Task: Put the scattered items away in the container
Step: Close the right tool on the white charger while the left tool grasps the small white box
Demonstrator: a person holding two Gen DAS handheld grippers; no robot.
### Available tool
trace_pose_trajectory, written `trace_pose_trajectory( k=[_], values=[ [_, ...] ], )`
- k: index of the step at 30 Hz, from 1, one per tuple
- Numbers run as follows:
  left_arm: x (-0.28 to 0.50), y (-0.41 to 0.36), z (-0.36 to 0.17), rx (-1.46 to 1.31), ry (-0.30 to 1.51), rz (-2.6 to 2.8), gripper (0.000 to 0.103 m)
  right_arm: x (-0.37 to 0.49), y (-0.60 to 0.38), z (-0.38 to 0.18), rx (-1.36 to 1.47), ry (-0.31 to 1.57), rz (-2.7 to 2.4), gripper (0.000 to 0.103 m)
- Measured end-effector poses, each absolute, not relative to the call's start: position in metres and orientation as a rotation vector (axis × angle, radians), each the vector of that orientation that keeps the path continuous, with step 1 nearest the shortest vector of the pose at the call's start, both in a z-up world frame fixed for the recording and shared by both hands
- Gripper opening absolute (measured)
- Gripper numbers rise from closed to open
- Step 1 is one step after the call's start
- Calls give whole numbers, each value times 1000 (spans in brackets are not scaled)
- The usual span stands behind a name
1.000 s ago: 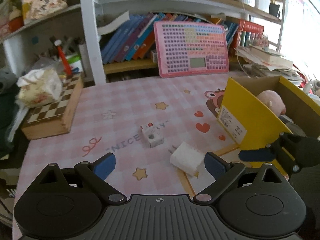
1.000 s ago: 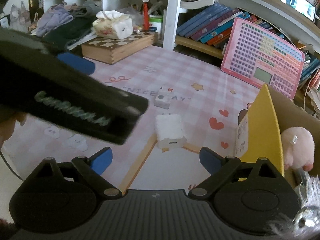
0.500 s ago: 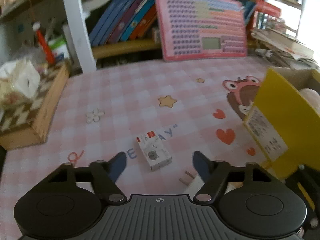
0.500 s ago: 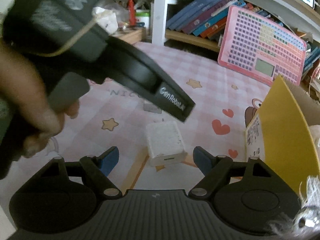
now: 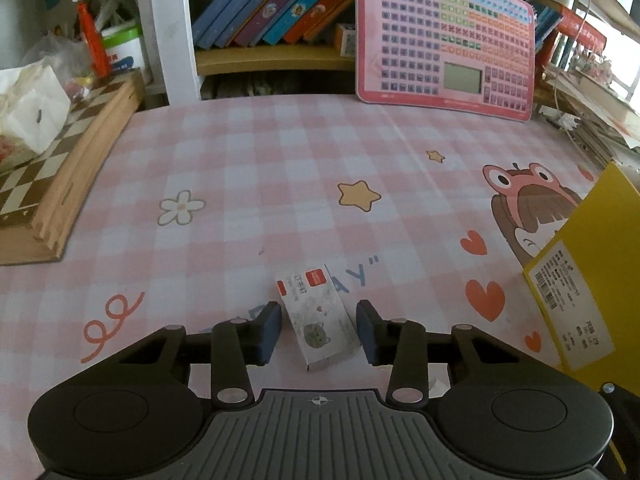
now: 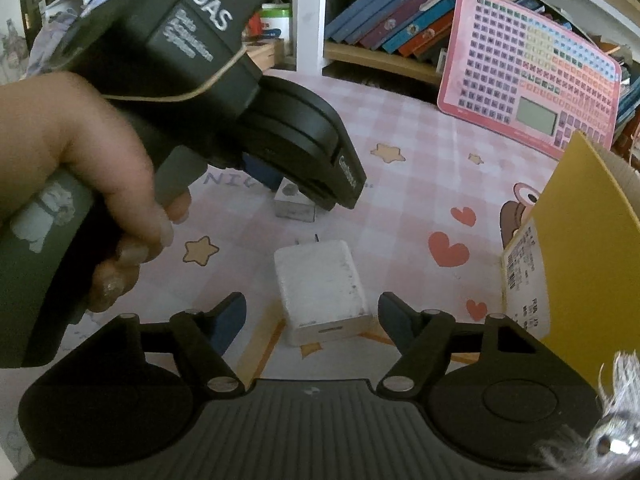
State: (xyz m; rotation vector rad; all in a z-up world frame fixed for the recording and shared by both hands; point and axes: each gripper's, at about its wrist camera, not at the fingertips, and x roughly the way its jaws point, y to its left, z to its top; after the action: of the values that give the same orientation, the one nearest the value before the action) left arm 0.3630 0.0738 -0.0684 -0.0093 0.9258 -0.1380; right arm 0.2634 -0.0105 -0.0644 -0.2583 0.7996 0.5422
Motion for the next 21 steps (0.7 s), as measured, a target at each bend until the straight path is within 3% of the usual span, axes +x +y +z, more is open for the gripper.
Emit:
trace_pose_trajectory(
  k=[6,9,11,21],
  values=[
    [365,74,-69,-8,921,-139,37,270,-11,-67,-246,822,551,68],
    [364,76,-69,-21,918,-138,35,269,-12,-66,-249,820,580,58],
    [363,78,-69,-34,917,-134,32,267,-12,-65,-251,817,599,42],
    [347,90,-57,-101,907,-144,29,262,-19,-62,-230,837,623,41]
  ],
)
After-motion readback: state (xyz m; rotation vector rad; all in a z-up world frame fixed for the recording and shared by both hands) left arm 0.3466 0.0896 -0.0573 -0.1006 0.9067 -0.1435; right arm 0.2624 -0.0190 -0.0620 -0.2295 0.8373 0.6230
